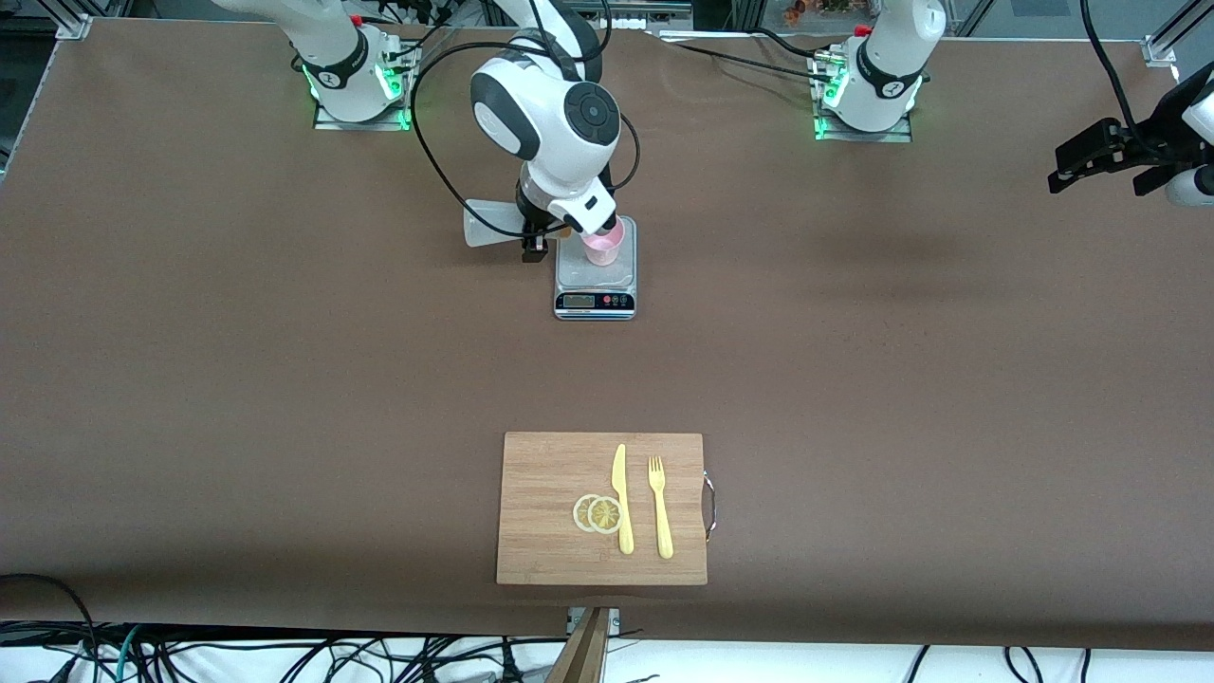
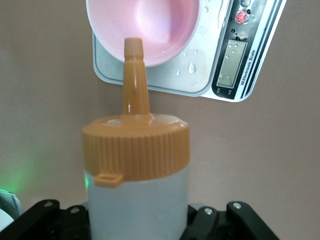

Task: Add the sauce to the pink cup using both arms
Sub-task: 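Lift the sauce bottle with the right gripper and tilt it over the cup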

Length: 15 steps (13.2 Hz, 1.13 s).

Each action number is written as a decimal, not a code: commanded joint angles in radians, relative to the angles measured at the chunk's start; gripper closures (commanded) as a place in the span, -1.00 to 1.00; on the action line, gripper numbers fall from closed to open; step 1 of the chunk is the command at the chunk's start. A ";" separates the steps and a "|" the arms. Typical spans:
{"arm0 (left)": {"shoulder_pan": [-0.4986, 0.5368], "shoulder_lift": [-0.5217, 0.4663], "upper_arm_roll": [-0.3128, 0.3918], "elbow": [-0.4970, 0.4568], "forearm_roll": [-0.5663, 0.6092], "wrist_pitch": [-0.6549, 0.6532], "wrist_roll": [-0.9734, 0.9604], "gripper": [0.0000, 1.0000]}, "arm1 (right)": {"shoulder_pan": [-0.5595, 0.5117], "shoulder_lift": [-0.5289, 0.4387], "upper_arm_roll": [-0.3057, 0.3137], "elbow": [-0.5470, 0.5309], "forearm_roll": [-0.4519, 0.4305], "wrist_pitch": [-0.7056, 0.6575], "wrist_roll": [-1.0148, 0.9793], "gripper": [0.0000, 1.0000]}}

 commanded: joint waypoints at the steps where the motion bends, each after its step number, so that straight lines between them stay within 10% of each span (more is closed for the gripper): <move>1: 0.005 -0.021 -0.007 -0.016 -0.003 -0.005 -0.008 -1.00 | 0.016 -0.004 -0.009 0.012 -0.028 -0.023 0.011 1.00; 15: 0.005 -0.021 -0.008 -0.016 -0.003 -0.007 -0.008 -1.00 | 0.025 0.043 -0.009 0.089 -0.033 -0.087 0.011 1.00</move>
